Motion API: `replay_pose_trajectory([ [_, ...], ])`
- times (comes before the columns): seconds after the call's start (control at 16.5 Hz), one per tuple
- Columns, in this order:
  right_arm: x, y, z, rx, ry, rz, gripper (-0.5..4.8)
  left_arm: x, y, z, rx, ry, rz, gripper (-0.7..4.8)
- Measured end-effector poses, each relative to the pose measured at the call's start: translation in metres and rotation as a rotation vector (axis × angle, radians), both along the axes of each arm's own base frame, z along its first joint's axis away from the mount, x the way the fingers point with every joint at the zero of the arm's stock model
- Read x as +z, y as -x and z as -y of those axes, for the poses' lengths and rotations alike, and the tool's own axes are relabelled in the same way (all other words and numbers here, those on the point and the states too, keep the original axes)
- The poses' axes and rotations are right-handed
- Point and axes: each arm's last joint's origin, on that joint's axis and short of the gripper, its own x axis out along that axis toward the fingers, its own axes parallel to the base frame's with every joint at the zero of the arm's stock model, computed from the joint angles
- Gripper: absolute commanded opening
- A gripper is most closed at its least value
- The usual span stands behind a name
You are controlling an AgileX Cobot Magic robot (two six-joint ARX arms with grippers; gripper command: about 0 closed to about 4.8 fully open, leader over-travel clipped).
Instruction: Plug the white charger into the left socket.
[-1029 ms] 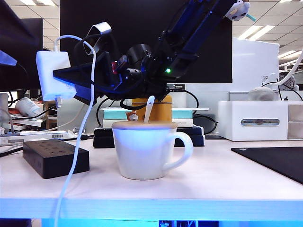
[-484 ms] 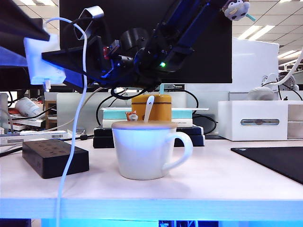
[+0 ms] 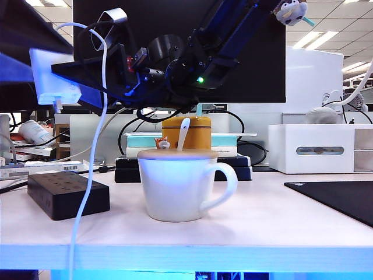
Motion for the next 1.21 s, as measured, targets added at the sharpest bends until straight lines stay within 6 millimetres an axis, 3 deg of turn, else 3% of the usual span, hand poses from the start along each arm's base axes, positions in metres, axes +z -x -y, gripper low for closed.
replay_pose_trajectory([
  [0.3, 0.0000, 0.0001, -0.0001, 0.000, 0.001, -0.001, 1.70, 0.0059, -0.0012, 0.0000, 0.012, 0.053, 0.020, 4.79],
  [0.42, 0.0000, 0.0001, -0.0001, 0.000, 0.002, -0.003, 1.70, 0.0066, -0.0018, -0.0005, 0.039, 0.062, 0.018, 3.59],
  [0.61, 0.0001, 0.0001, -0.0002, 0.000, 0.005, -0.006, 1.70, 0.0062, -0.0018, -0.0005, 0.042, 0.068, 0.007, 3.08],
  [0.67, 0.0000, 0.0001, -0.0001, 0.000, 0.005, -0.007, 1.70, 0.0062, -0.0018, -0.0005, 0.042, 0.069, 0.007, 2.12],
  [0.73, 0.0000, 0.0001, -0.0001, 0.000, 0.006, -0.008, 1.70, 0.0062, -0.0018, -0.0005, 0.042, 0.069, 0.006, 1.80],
  [1.21, -0.0033, 0.0025, -0.0004, 0.016, 0.035, -0.051, 1.70, 0.0055, -0.0018, -0.0006, 0.051, 0.072, -0.007, 1.79],
])
